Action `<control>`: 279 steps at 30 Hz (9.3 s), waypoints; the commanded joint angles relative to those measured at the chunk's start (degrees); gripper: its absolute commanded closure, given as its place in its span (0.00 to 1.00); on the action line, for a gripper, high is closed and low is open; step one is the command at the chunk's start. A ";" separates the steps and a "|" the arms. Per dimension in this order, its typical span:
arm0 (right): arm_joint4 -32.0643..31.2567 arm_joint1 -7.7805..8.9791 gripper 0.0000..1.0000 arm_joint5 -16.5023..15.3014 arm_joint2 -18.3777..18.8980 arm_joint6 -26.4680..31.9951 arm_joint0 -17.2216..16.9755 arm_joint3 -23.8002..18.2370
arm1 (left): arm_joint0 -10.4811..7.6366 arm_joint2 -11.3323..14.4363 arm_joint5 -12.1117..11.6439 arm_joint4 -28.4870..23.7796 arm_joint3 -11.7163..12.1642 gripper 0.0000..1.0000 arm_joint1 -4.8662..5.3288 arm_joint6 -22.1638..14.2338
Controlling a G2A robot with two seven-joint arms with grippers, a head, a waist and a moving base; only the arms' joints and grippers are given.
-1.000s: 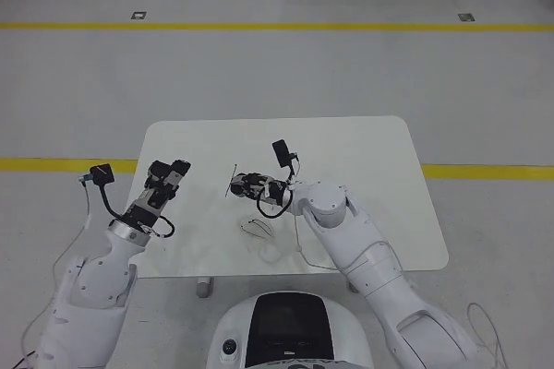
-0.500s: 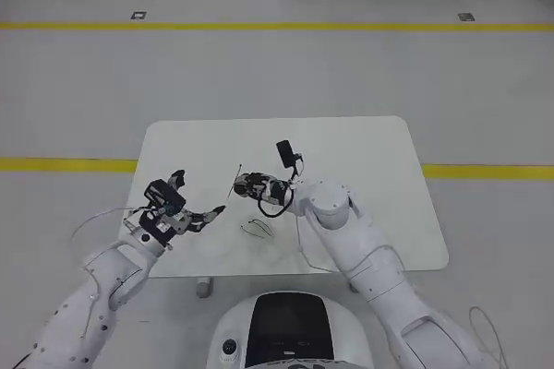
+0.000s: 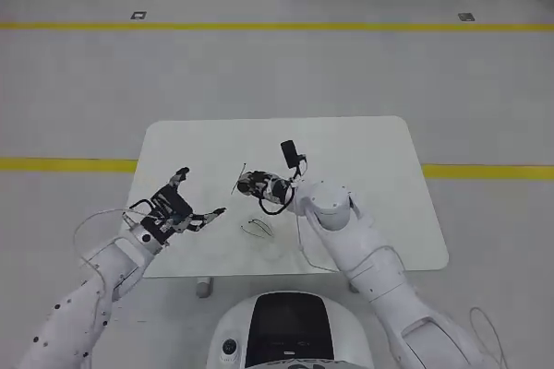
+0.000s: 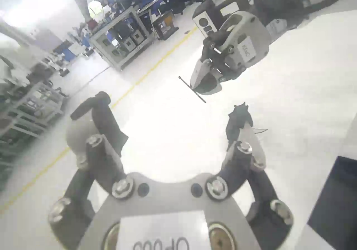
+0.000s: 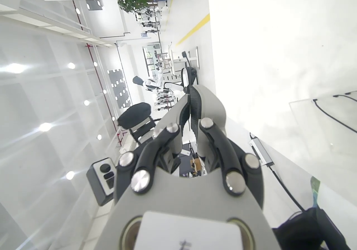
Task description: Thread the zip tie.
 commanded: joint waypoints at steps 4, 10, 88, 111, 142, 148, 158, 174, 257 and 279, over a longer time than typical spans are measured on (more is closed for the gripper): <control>0.41 -0.08 1.00 2.33 -0.71 -2.06 0.36 -1.05 | -4.43 5.80 1.43 -1.46 -2.99 0.00 7.96 -7.81; 1.26 -0.01 1.00 3.49 -0.87 -3.51 0.47 -1.77 | -10.99 18.33 8.22 -1.46 -1.78 0.00 16.52 -6.15; 8.19 0.53 1.00 3.49 -7.02 -6.80 2.41 -0.41 | -46.10 62.82 23.88 -1.46 1.38 0.84 24.66 -10.63; 7.64 1.40 0.00 3.49 -8.11 -8.08 1.87 -1.91 | -46.12 63.92 25.78 -1.62 1.71 1.00 24.96 -12.34; 3.49 2.78 0.00 3.40 -5.49 -10.50 -0.41 -6.68 | -40.97 56.91 17.52 -29.56 4.38 1.00 26.22 -2.02; 3.49 2.78 0.00 3.40 -5.49 -10.50 -0.41 -6.68 | -40.21 55.49 13.32 -37.45 7.06 1.00 25.70 -0.96; 3.49 2.78 0.00 3.40 -5.49 -10.50 -0.41 -6.68 | -38.65 53.33 8.50 -43.98 9.61 1.00 25.38 1.23; 3.49 2.78 0.79 3.40 -5.49 -10.50 -0.41 -6.68 | -37.45 51.23 5.07 -44.07 9.95 1.00 25.29 2.36; 3.49 2.78 0.00 3.40 -5.49 -10.50 -0.41 -6.68 | -34.26 48.09 -0.77 -54.42 13.27 1.00 23.64 3.07; 3.49 2.78 0.00 3.40 -5.49 -10.50 -0.41 -6.68 | -34.13 48.83 -0.77 -54.08 12.72 1.00 22.81 2.76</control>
